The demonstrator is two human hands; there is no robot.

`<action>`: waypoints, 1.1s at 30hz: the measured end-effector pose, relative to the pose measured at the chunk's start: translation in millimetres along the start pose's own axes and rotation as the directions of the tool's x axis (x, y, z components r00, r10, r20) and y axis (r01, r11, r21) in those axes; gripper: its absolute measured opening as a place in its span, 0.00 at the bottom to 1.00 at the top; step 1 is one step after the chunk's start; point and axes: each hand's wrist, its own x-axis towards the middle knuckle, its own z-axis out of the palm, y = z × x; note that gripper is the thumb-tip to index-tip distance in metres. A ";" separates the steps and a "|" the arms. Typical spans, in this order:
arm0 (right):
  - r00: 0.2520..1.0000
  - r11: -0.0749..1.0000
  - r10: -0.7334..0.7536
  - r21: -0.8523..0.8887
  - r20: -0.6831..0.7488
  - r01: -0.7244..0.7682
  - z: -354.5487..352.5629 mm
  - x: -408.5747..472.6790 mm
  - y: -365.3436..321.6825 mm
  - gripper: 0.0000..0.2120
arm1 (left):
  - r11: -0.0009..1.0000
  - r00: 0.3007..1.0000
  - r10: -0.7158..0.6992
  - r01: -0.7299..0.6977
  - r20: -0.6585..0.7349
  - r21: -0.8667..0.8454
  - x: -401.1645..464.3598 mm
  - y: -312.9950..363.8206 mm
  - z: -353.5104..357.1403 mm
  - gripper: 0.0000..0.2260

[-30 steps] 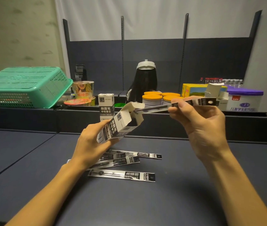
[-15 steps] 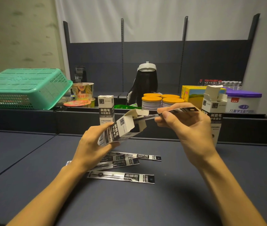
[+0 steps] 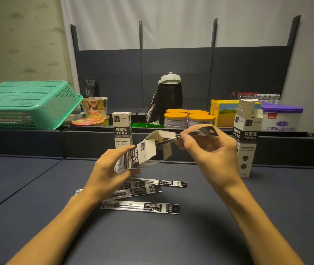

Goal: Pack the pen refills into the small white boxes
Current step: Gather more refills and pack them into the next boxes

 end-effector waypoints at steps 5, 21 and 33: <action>0.997 0.997 -0.073 -0.033 -0.037 0.071 -2.6 1.2 -3.3 0.04 | 1.000 1.000 -0.023 0.023 0.004 -0.014 0.9 0.6 -0.4 0.31; 0.978 0.968 -0.193 -0.148 0.086 0.204 5.2 -3.7 10.2 0.08 | 1.000 0.999 -0.013 0.014 0.035 -0.024 -0.4 0.4 0.2 0.31; 0.953 0.934 -0.261 -0.208 0.152 0.289 6.9 -4.5 10.5 0.06 | 0.999 0.999 -0.002 0.003 0.045 -0.037 -1.1 -1.9 0.9 0.32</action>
